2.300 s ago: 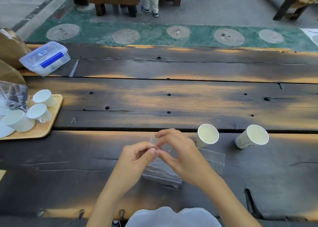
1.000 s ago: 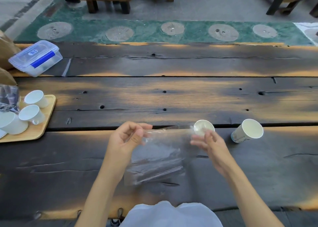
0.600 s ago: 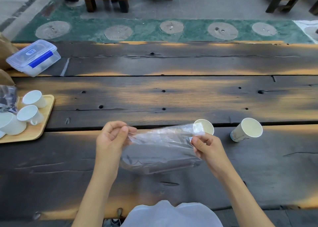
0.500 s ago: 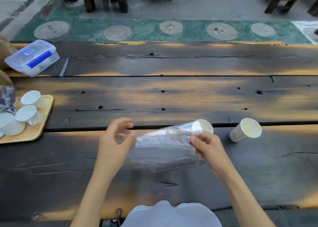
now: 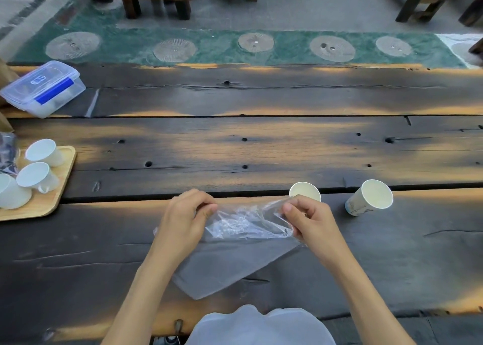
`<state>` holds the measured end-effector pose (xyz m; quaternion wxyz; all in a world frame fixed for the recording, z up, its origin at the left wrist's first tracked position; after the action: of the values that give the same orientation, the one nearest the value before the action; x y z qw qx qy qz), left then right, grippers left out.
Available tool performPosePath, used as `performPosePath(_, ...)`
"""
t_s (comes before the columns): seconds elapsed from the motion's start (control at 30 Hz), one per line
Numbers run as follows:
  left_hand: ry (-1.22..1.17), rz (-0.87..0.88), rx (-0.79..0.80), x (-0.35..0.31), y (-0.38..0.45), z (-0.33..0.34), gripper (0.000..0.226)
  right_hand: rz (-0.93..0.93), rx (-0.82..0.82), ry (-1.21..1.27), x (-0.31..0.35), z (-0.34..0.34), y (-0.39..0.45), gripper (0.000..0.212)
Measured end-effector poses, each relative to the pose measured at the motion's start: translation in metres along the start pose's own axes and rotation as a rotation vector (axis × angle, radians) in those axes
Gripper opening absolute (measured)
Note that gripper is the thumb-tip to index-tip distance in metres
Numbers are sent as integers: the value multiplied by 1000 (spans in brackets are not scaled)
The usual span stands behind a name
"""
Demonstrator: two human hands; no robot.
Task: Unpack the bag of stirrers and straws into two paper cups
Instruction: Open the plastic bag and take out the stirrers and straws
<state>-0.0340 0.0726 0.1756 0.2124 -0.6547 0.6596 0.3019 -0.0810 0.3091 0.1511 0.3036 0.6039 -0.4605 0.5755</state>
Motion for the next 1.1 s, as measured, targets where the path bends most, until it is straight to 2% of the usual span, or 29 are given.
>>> performPosePath(0.1, -72, -61, -6, 0, 4, -2, 10, 1, -3, -8, 0, 1, -2, 34)
performPosePath(0.23, -19, 55, 92, -25, 10, 17, 18, -3, 26, 18, 4, 12, -2, 36)
performPosePath(0.3, 12, 113, 102, -37, 14, 23, 13, -23, 47, 10, 7, 18, -3, 41)
performPosePath(0.47, -104, -6, 26, -22, 26, 16, 19, -48, 1, 21, 9, 9, -3, 30)
performPosePath(0.57, -188, -35, 0, -24, 30, 12, 14, -27, -4, 56, 6, 8, -2, 23)
performPosePath(0.63, -143, -38, -82, -26, 31, 2, 13, -24, -37, 76, 7, 7, 0, 21)
performPosePath(0.7, -101, -73, -196, -21, 27, -11, 27, -28, -88, 167, 9, 3, 3, 20)
performPosePath(0.83, -266, -288, -477, 17, 2, -27, 38, 5, -119, 545, 16, 5, 6, 19)
performPosePath(0.93, -529, -531, -581, 62, -22, 2, 40, 23, -87, 798, 26, 19, 6, 17)
performPosePath(1.0, -795, -744, -498, 83, -36, 52, 37, 36, -45, 947, 35, 31, 7, 12)
performPosePath(1.07, -1064, -899, -309, 86, -45, 113, 31, 44, 3, 1090, 45, 44, 6, 9)
performPosePath(1.1, -1194, -952, -196, 83, -47, 140, 37, 53, 21, 1150, 49, 49, 5, 10)
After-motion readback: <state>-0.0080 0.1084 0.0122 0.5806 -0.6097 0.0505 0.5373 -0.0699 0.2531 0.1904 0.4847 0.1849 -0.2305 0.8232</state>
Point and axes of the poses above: each hand's wrist, its own y-axis towards the middle knuckle, its own z-axis out of the palm, x = y × z, the point moved 9 cm from there along y, towards the middle knuckle, and after that the axes turned 5 degrees about x, right-handed, at the moved point
